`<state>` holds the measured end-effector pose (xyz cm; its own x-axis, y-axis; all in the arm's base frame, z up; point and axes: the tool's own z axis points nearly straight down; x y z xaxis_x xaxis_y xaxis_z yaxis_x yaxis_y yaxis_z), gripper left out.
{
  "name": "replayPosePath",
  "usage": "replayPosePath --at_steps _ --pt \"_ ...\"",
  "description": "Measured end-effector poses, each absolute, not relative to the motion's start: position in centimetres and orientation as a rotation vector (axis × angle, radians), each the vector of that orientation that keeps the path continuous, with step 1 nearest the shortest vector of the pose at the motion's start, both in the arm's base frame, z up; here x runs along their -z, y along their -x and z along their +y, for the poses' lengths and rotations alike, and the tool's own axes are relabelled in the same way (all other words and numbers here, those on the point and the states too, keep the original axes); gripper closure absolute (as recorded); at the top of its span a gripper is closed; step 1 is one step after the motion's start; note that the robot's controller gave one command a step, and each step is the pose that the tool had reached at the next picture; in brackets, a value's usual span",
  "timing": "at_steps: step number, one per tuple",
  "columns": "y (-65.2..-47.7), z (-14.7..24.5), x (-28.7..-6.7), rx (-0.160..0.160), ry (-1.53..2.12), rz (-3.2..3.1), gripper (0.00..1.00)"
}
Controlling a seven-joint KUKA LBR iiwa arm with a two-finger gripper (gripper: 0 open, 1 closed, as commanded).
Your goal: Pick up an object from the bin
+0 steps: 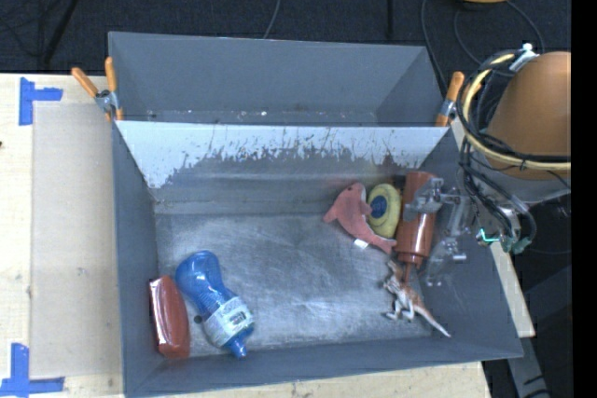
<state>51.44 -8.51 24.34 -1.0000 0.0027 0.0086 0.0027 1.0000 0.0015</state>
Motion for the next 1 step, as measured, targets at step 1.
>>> replayPosePath --at_steps 1 --pt "-51.58 -8.47 -24.69 0.000 -0.001 -3.140 0.00"
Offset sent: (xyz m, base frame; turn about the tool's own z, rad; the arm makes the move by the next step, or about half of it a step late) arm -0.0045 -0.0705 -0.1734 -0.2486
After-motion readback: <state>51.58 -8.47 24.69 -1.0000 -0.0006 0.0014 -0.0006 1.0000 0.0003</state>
